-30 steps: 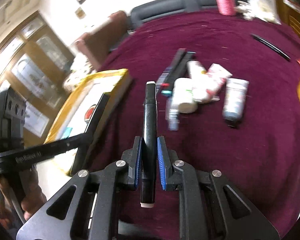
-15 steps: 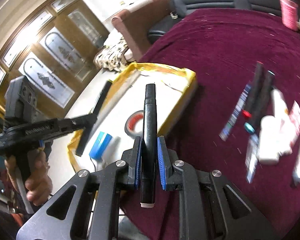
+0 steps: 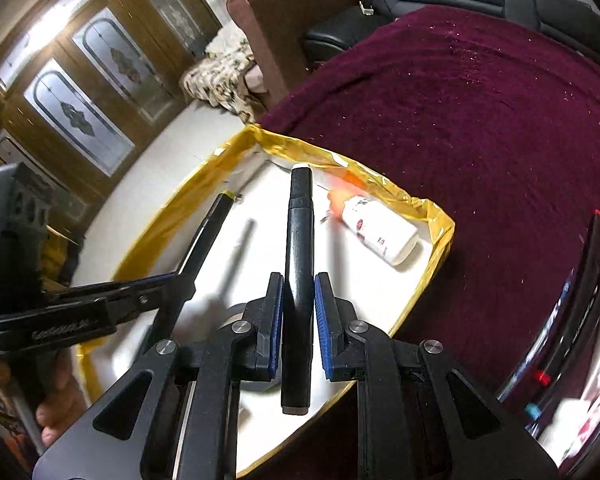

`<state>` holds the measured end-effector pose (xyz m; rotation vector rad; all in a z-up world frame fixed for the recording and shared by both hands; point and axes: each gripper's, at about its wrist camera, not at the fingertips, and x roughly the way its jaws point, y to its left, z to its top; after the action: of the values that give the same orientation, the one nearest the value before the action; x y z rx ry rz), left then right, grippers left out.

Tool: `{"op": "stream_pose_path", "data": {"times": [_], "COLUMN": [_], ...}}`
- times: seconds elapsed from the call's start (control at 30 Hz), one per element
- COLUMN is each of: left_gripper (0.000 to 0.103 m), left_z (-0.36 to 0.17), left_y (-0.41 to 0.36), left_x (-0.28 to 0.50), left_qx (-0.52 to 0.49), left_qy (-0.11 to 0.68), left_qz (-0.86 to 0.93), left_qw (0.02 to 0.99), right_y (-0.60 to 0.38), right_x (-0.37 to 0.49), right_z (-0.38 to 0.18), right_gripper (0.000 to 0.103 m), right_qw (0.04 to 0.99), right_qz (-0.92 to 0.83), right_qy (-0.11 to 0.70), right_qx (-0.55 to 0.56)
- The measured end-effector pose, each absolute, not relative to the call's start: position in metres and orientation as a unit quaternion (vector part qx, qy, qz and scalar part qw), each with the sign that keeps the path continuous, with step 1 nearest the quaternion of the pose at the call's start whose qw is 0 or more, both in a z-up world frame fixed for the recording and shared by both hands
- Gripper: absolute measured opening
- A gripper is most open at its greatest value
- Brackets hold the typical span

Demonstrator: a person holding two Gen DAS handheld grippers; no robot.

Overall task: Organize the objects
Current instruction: 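Carry both black markers into the white box and open both tools, then move both open tools back over the table items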

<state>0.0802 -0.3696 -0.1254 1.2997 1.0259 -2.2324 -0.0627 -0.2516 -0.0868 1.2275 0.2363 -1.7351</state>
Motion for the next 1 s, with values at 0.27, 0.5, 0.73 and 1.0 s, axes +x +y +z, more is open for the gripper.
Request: {"op": "stream_pose_path", "data": {"times": [0.27,0.5,0.73,1.0], "left_gripper": [0.013,0.013,0.022,0.052], "left_z": [-0.133,-0.133,-0.125,-0.086], "left_y": [-0.368,-0.365,-0.360,-0.305], "left_x": [0.075,0.074,0.080,0.097], "left_qx": [0.485,0.488,0.471,0.410], "left_qy": [0.353,0.345,0.349,0.322], "left_qz": [-0.778,-0.779,-0.791,-0.840], "left_qw": [0.184,0.190,0.173,0.152], "right_y": [-0.269,-0.271,-0.256,-0.171], "right_x": [-0.063,-0.061,-0.066,-0.042], "right_z": [-0.101,-0.104,-0.096,-0.064], "right_gripper": [0.016,0.016,0.018,0.029], "right_qw": [0.452,0.444,0.460,0.482], "right_qz": [-0.725,-0.732,-0.719,-0.724], "right_qy": [0.165,0.176,0.118,0.000], "right_qx": [0.493,0.485,0.507,0.494]}}
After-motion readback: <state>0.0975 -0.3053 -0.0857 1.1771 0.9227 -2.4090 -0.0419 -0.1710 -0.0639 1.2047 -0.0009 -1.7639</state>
